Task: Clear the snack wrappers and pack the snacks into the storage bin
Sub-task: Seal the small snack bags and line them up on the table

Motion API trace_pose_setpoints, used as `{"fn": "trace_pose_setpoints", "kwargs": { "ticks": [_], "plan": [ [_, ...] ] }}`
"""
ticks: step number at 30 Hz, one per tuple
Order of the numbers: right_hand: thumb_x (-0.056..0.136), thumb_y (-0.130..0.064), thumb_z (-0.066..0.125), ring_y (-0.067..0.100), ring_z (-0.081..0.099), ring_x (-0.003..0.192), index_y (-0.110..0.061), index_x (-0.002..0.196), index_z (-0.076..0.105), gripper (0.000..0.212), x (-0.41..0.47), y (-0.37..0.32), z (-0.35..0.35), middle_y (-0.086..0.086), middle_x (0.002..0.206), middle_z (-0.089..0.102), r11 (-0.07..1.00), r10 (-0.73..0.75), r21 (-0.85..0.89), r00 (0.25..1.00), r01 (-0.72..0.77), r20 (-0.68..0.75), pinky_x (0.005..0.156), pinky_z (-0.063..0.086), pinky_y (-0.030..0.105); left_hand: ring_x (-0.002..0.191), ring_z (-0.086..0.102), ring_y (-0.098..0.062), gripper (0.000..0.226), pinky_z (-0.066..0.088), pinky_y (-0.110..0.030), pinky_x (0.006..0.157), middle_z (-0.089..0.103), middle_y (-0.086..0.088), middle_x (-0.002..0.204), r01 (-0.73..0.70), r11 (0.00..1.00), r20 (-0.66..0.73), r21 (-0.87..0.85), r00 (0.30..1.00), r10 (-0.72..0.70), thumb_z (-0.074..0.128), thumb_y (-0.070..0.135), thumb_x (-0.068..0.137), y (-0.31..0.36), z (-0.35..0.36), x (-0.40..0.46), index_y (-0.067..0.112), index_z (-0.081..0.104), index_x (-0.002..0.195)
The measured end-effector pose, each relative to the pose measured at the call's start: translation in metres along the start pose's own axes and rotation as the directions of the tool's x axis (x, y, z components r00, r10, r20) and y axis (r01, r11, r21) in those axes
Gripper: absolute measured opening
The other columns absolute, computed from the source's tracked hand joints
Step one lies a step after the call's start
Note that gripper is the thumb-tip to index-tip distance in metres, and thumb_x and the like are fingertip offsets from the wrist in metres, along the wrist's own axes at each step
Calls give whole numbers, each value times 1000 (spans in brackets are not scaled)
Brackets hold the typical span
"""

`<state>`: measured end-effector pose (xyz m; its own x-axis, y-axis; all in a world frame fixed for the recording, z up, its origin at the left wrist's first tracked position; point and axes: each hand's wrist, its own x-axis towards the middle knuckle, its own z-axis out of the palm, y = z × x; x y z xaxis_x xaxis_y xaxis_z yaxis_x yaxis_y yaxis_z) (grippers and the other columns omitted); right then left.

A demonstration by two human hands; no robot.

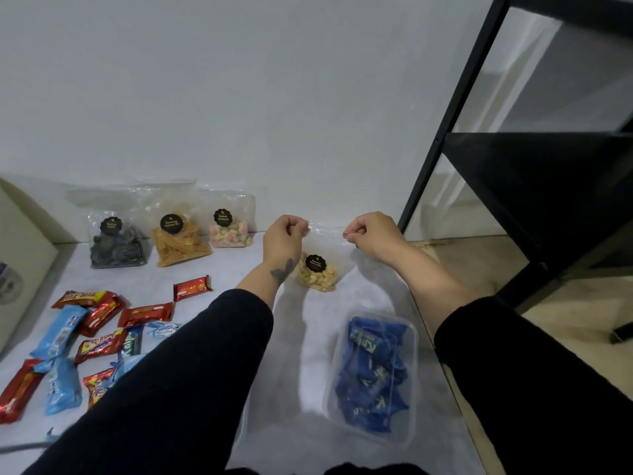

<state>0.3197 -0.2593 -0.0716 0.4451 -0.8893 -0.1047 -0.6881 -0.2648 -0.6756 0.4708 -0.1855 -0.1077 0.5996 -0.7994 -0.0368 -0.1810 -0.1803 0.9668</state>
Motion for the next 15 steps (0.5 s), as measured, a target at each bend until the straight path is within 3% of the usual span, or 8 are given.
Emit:
{"fn": "trace_pose_setpoints", "kwargs": {
  "ticks": [2, 4, 7, 11, 15],
  "plan": [
    [89, -10, 64, -2, 46, 61, -6, 97, 73, 13, 0, 1, 0, -15, 65, 52, 1000, 15, 18, 1000, -15, -14, 46, 34, 1, 94, 65, -21, 10, 50, -34, 89, 66, -3, 89, 4, 1000, -3, 3, 1000, -4, 52, 17, 95, -1, 2, 3, 11, 59, 91],
    [89, -12, 63, 2, 52, 67, -7, 99, 73, 15, 0, 0, -1, -11, 73, 59, 1000, 3, 16, 1000, -3, -3, 50, 36, 0, 93, 66, -22, 10, 51, -35, 89, 66, -3, 87, 11, 1000, -13, -7, 1000, -11, 53, 15, 95, -2, 3, 5, 12, 60, 89],
    [88, -17, 62, 10, 57, 84, -9, 95, 73, 15, 1, -1, -2, -5, 89, 64, 999, 12, 45, 1000, -13, 27, 60, 40, 15, 89, 66, -18, 11, 51, -32, 87, 67, -3, 85, 9, 999, -22, -33, 1000, -10, 54, 13, 94, -3, 4, 8, 12, 62, 86],
    [88, -22, 61, 11, 55, 80, -14, 87, 72, 13, 3, -2, 3, -15, 75, 58, 1000, 24, 7, 1000, -24, -4, 59, 39, 19, 84, 66, -14, 11, 49, -23, 79, 67, -1, 81, 19, 998, -30, -64, 999, -21, 54, 13, 93, -3, 6, 9, 11, 63, 86],
    [88, -20, 60, 8, 52, 75, -14, 89, 72, 14, 4, -1, 6, -20, 69, 52, 999, 38, 17, 998, -37, -49, 55, 35, 14, 84, 66, -14, 11, 49, -22, 79, 68, -3, 83, 32, 996, -23, -78, 999, -34, 55, 13, 93, -3, 7, 11, 12, 63, 86]
  ]
}}
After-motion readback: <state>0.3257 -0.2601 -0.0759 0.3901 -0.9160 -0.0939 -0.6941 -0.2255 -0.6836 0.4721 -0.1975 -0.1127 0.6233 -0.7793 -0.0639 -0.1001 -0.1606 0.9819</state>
